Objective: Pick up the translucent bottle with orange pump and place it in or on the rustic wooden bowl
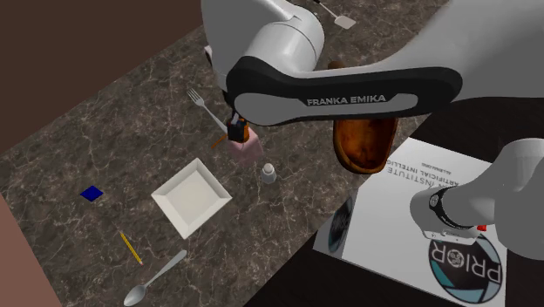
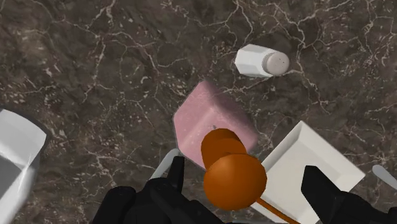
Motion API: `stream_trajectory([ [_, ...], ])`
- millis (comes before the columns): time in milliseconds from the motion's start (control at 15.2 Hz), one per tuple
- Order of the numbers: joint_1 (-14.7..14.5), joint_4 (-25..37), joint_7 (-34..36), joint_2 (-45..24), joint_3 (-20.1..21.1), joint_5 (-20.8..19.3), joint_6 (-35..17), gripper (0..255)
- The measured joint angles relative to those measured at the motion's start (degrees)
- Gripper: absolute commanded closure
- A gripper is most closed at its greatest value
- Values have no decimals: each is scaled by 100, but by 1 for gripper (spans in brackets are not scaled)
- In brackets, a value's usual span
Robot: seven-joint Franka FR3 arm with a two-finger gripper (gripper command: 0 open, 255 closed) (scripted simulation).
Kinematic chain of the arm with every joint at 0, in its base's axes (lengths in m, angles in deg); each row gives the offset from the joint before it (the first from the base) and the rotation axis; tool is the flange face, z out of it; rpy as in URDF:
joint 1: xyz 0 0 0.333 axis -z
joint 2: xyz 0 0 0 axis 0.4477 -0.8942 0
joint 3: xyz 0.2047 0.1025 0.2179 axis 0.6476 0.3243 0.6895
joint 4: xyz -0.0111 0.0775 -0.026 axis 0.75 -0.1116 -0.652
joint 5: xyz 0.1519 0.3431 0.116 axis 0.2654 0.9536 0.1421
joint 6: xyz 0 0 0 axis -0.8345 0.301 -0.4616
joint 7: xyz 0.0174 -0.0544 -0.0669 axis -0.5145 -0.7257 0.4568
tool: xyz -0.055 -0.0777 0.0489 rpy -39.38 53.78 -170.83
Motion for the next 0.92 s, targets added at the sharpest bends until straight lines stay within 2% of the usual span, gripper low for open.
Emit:
stream_trajectory([
  [462, -16, -175, -41, -245, 17, 29, -423, 0],
  [858, -17, -199, -46, -263, 18, 32, -468, 0],
  [924, -17, -199, -46, -263, 18, 32, -468, 255],
])
